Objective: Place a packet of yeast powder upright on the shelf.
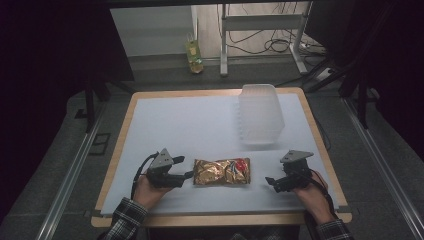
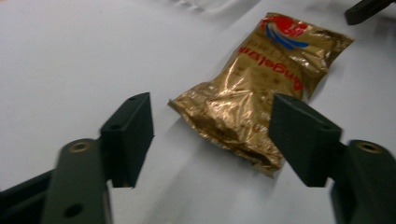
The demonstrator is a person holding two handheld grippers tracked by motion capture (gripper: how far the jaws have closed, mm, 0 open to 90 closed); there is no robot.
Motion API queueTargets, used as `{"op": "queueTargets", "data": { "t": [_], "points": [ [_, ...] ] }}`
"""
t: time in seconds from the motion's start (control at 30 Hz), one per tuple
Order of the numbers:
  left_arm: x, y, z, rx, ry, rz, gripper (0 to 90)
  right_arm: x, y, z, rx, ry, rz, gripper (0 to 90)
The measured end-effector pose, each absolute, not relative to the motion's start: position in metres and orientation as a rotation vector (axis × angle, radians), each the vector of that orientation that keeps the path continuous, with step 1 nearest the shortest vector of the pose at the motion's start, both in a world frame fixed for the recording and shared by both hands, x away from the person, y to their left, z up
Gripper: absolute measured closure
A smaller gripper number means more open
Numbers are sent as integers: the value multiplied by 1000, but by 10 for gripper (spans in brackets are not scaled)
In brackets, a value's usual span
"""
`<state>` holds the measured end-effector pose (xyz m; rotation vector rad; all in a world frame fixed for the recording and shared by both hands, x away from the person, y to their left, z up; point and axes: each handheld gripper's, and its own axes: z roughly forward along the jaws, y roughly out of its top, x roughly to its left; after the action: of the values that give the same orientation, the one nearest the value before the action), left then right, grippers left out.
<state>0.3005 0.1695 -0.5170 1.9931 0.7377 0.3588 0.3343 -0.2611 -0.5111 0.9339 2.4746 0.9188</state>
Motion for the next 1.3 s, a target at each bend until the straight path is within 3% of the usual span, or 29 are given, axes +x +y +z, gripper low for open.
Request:
{"op": "queueTargets", "data": {
  "t": [0.47,0.7,0.9,1.0,1.3],
  "points": [
    [304,146,-514,2011,702,334,882,334,-260,-512,921,2477,908,9],
    [310,135,-518,2003,702,303,896,335,-258,-511,900,2474,909,11],
    [314,123,-528,2099,695,301,896,334,-258,-511,887,2479,901,12],
    [323,132,-537,2084,745,186,897,334,-257,-511,877,2476,907,13],
    [318,141,-540,2119,777,209,900,332,-255,-507,842,2464,929,13]
  ]
}}
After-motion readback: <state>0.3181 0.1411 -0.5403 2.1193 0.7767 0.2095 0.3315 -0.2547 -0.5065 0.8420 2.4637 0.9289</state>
